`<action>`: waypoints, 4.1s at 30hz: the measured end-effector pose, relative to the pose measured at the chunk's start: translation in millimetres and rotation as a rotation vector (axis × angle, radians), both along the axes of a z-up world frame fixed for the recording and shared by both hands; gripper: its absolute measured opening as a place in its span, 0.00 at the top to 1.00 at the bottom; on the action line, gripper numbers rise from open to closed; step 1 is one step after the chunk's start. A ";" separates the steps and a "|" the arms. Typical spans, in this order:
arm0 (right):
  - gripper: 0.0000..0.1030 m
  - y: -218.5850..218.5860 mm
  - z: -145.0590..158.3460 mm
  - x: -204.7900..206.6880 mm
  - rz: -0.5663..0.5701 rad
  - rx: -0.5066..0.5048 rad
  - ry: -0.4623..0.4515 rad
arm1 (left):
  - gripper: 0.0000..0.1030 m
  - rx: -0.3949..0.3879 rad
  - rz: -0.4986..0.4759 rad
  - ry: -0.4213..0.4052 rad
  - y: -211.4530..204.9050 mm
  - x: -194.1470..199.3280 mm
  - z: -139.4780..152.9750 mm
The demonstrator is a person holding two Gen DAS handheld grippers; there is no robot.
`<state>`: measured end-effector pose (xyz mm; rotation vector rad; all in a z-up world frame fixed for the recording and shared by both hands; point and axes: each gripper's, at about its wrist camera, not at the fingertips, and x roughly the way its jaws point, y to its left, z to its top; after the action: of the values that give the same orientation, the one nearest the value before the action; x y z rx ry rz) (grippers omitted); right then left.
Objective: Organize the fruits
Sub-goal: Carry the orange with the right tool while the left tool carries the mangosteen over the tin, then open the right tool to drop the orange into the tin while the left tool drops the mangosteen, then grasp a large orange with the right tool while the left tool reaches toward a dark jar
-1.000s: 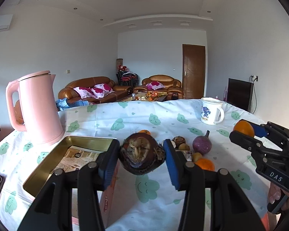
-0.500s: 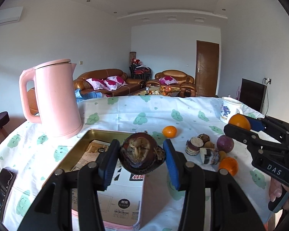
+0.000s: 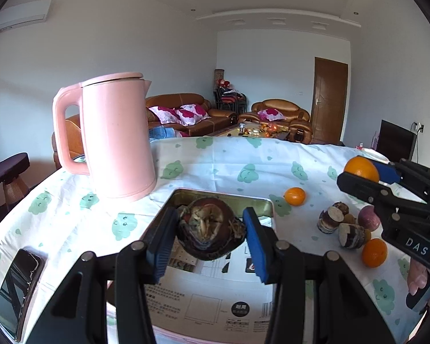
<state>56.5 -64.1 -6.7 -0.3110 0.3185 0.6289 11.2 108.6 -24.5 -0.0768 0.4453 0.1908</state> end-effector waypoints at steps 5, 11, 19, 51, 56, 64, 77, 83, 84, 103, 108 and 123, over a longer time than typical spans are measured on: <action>0.62 19.8 1.1 3.0 0.030 -0.026 -0.005 | 0.53 -0.006 0.030 0.026 16.3 5.0 -4.4; 0.62 43.6 -6.2 7.3 0.064 -0.053 0.016 | 0.53 -0.015 0.043 0.053 28.2 10.8 -10.2; 0.62 69.9 -22.2 14.4 0.099 -0.083 0.060 | 0.53 -0.012 0.062 0.092 40.8 18.5 -17.6; 0.62 97.6 -57.8 28.2 0.114 -0.145 0.171 | 0.52 -0.003 0.038 0.186 43.9 36.4 -35.2; 0.61 98.5 -58.8 28.1 0.115 -0.152 0.172 | 0.52 0.013 0.042 0.181 42.3 35.6 -35.5; 0.51 95.3 -58.0 27.7 0.099 -0.139 0.166 | 0.49 0.008 0.057 0.164 46.0 32.4 -33.8; 0.38 82.2 -48.7 12.7 0.055 -0.140 0.117 | 0.14 0.035 0.045 0.065 26.5 13.0 -14.2; 0.37 55.5 -41.0 4.5 -0.007 -0.139 0.086 | 0.04 0.035 0.042 0.021 14.6 3.5 -2.2; 0.37 48.8 -39.8 4.2 -0.018 -0.134 0.088 | 0.03 0.031 0.035 0.017 11.5 3.0 -1.4; 0.37 -104.1 -49.5 1.7 -0.309 -0.043 0.224 | 0.03 0.060 -0.152 0.066 -67.1 14.7 -13.7; 0.37 -102.7 -58.6 6.6 -0.287 -0.049 0.278 | 0.03 0.075 -0.166 0.074 -75.6 16.4 -15.0; 0.52 -95.0 -84.0 15.4 -0.222 -0.093 0.440 | 0.03 0.103 -0.215 0.098 -94.3 23.8 -18.0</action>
<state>71.9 -159.1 -90.7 -0.2196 0.7953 0.4598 35.0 14.3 -42.5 0.0815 0.5369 0.0061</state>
